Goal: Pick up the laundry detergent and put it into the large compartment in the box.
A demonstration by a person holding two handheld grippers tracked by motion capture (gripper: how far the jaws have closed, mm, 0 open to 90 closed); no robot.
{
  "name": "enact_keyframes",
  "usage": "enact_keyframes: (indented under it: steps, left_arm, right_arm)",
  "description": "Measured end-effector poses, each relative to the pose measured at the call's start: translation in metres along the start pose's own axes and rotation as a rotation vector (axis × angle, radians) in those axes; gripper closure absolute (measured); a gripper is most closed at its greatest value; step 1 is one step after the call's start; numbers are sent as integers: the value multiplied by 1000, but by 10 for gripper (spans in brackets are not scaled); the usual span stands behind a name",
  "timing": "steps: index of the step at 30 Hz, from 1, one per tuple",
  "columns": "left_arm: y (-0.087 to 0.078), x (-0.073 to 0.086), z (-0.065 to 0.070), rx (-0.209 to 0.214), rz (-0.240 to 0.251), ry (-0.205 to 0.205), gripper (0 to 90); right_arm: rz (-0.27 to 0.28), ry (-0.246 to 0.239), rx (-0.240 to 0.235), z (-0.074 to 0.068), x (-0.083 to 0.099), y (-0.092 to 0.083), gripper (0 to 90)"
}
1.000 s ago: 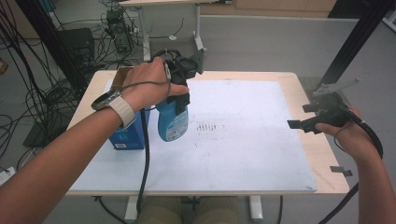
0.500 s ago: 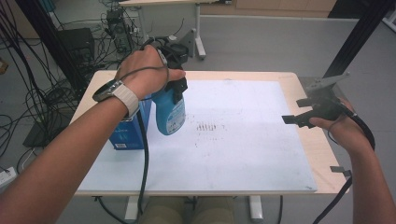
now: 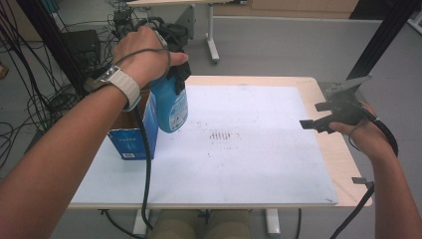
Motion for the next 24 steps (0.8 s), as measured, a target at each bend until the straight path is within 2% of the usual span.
enact_keyframes:
  steps: [10,16,24]
  left_arm:
    - [-19,3,-12,-1,6,-50,371]
    - [-22,2,-13,-15,-1,-73,371]
    - [-27,2,-24,-1,-9,-104,372]
  right_arm:
    - [5,-8,0,0,-5,0,111]
    - [14,-3,-1,2,-5,1,111]
    - [23,-7,-9,3,-5,4,111]
Point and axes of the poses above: each handheld gripper's, and its own axes: y roughly forward along the jaws, x roughly out of its underside, z roughly to its right, the point moved 1 cm from there along y, roughly forward along the jaws, and after that the axes turned 2 degrees about z, right-handed, at the moved point
